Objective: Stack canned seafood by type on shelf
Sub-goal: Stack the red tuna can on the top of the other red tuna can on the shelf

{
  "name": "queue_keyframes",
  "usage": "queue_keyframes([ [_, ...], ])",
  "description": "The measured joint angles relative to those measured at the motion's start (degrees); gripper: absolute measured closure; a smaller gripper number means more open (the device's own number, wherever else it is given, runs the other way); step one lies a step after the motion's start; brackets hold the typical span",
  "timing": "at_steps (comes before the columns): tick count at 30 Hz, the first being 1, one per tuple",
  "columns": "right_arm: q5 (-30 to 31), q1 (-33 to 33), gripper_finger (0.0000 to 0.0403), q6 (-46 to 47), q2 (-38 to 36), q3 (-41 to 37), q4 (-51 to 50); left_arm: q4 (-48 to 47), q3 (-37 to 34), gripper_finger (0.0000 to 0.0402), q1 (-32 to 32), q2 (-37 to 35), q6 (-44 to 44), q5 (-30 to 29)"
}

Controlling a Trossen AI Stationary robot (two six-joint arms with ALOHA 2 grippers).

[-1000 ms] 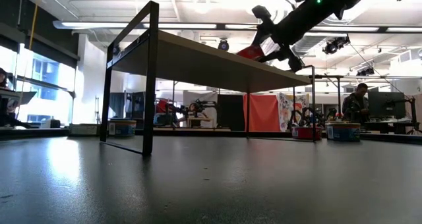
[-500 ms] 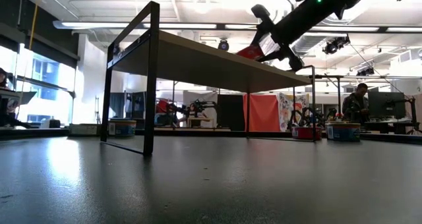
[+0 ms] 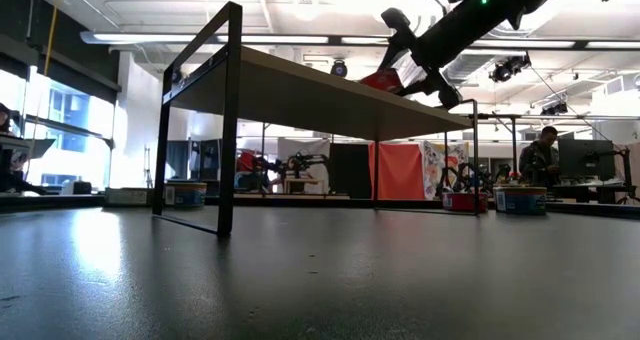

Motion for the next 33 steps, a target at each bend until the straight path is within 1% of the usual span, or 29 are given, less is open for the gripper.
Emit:
queue_keyframes([
  [5, -0.05, 0.02, 0.0169, 1.28, -0.02, 0.0, 0.11, 0.01, 0.0, 0.0401, -0.01, 0.0, 0.03, 0.0],
  [8, -1.66, 0.02, 0.0158, 2.93, -0.04, 0.0, 0.16, 0.01, 0.0, 0.0401, 0.01, 0.0, 0.06, 0.0],
  [13, -3.72, 0.02, 0.0155, 1.53, -0.07, 0.0, 1.0, 0.01, 0.0, 0.0401, 0.01, 0.0, 0.08, 0.0],
  [28, -5.08, 0.02, 0.0155, 2.9, -0.07, 0.0, 0.99, -0.01, 0.0, 0.0401, -0.01, 0.02, 0.03, -0.28],
  [33, -6.15, 0.02, 0.0155, 2.91, -0.17, 0.39, -1.79, 0.0, 0.0, 0.0401, 0.0, 0.02, 0.03, -0.3],
])
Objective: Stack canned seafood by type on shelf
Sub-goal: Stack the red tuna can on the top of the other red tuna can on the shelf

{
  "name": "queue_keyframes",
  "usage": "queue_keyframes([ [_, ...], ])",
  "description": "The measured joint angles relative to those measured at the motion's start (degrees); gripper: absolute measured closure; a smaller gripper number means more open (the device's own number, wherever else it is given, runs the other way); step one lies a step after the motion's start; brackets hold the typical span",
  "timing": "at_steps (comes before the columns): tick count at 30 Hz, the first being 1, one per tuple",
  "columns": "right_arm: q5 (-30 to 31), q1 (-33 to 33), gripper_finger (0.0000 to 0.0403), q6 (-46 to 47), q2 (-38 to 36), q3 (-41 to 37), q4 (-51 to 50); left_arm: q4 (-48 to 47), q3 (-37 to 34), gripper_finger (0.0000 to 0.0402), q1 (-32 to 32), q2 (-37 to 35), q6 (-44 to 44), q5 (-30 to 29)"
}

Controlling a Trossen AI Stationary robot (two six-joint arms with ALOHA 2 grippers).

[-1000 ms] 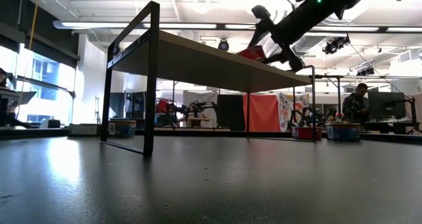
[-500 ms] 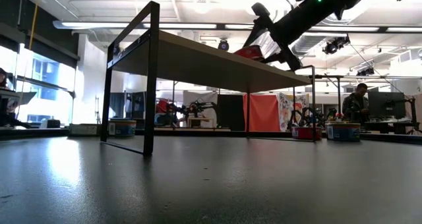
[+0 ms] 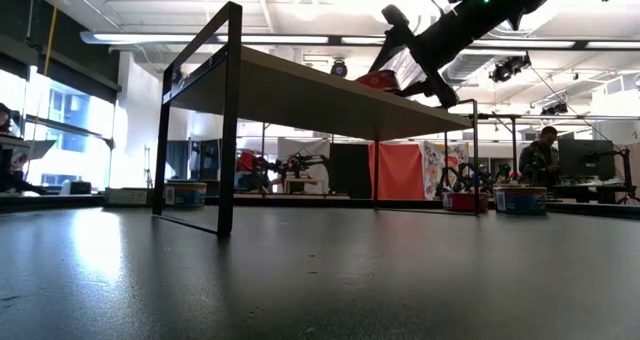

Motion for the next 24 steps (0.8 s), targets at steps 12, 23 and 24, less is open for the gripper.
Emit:
queue_keyframes([
  [12, -1.56, -1.64, 0.0155, -1.86, 0.05, 10.73, -23.18, 0.01, 0.0, 0.0401, 0.01, 0.0, -0.02, -0.03],
  [23, -2.52, -1.34, 0.0155, 1.55, 0.57, 10.86, -21.69, 0.0, 0.0, 0.0401, -0.04, 0.0, -0.59, -0.03],
  [24, -1.97, -1.33, 0.0155, 1.99, 0.57, 10.86, -21.63, 0.01, 0.0, 0.0402, -0.04, 0.0, -0.59, -0.03],
])
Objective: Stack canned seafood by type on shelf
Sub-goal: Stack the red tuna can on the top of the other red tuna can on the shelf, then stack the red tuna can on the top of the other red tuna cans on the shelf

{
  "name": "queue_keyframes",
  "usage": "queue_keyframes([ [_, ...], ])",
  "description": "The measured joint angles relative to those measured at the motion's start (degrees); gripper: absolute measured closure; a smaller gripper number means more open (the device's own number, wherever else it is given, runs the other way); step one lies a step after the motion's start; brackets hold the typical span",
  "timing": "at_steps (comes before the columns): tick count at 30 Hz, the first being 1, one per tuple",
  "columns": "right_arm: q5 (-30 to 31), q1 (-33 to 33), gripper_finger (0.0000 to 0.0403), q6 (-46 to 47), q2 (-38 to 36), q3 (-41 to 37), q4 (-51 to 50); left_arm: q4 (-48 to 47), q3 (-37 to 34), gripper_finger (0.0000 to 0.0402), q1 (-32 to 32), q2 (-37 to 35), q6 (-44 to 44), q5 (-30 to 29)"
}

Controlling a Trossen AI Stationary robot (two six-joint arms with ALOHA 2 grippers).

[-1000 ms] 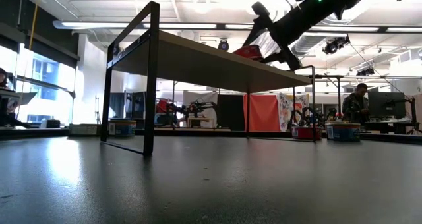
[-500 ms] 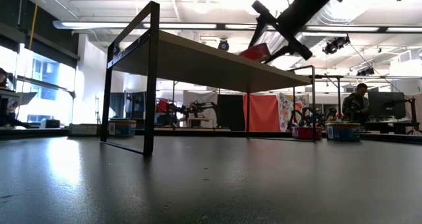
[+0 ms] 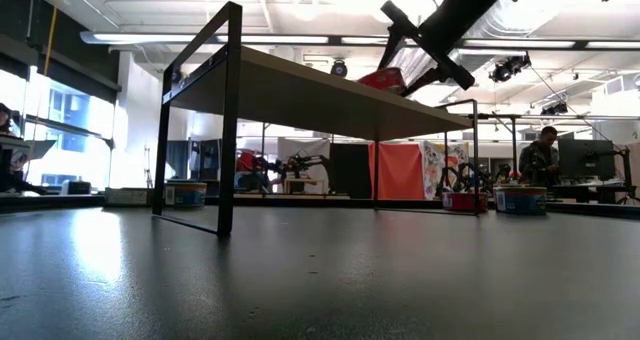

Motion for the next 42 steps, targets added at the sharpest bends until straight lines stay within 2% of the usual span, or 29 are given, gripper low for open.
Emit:
queue_keyframes([
  [11, 0.35, 0.66, 0.0155, 0.98, -0.02, 0.02, -1.68, -0.02, 0.0, 0.0401, 0.0, 0.0, -0.37, 0.0],
  [24, -3.08, 0.76, 0.0155, -0.49, -0.2, 0.07, -1.33, -0.07, 0.0, 0.0401, 0.0, 0.0, -0.35, 0.0],
  [32, -1.86, 0.28, 0.0155, -2.76, -0.24, 7.52, -12.61, -0.07, 0.0, 0.0402, 0.0, 0.0, -0.35, 0.0],
  [39, -1.91, 0.37, 0.0155, -2.65, -0.51, 7.85, -15.39, -0.07, 0.0, 0.0401, 0.0, 0.0, -0.35, 0.0],
  [42, -0.18, 1.24, 0.0155, -7.0, -1.31, 8.7, -15.33, -0.07, 0.0, 0.0402, 0.0, 0.0, -0.35, 0.35],
])
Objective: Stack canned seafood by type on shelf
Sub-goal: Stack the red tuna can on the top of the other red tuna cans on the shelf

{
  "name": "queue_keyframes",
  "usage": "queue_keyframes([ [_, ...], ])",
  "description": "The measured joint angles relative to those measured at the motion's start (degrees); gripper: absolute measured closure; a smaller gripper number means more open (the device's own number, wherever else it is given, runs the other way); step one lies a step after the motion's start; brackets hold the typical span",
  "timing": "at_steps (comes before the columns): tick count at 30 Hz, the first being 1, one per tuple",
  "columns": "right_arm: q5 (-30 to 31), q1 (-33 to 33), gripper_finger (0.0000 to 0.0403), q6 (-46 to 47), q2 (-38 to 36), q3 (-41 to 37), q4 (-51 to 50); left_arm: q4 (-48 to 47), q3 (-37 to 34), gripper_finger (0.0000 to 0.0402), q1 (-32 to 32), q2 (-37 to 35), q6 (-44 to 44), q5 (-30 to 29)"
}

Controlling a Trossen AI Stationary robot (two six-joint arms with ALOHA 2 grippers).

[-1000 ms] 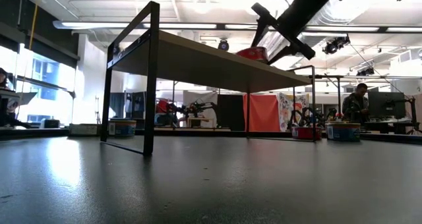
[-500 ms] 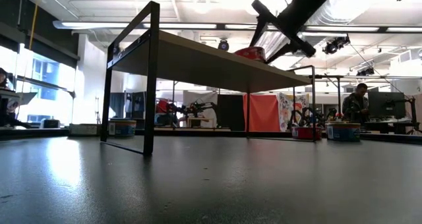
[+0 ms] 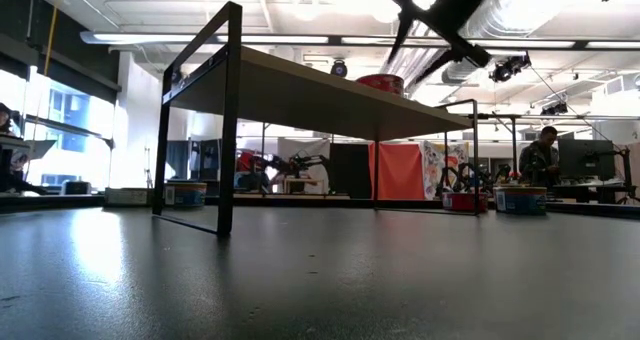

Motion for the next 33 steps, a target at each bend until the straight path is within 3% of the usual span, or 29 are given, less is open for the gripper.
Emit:
queue_keyframes([
  [7, -0.24, 2.38, 0.0155, -9.69, -3.18, 1.05, -3.49, 0.02, 0.0, 0.0402, 0.0, 0.0, -0.5, 2.75],
  [11, -0.4, 5.0, 0.0155, -13.21, -6.34, 1.13, -11.29, 0.05, 0.0, 0.0402, 0.02, 0.0, -1.0, 2.79],
  [16, 3.06, 12.59, 0.0155, -15.16, -9.89, 1.13, -19.57, -0.02, -0.01, 0.0402, 0.04, 0.0, -3.47, 2.7],
  [21, 7.33, 22.01, 0.0155, -14.93, -10.48, 1.13, -20.23, -0.02, -0.02, 0.0401, 0.04, 0.0, -3.52, 2.47],
  [28, 5.77, 30.29, 0.0155, -13.25, -9.22, 1.11, -29.8, -0.06, -0.02, 0.0401, 0.04, 0.0, -3.5, 2.4],
  [33, 0.56, 31.09, 0.0155, -13.02, -8.06, 1.07, -37.15, -0.02, -0.02, 0.0402, 0.04, 0.0, -2.91, 1.25],
])
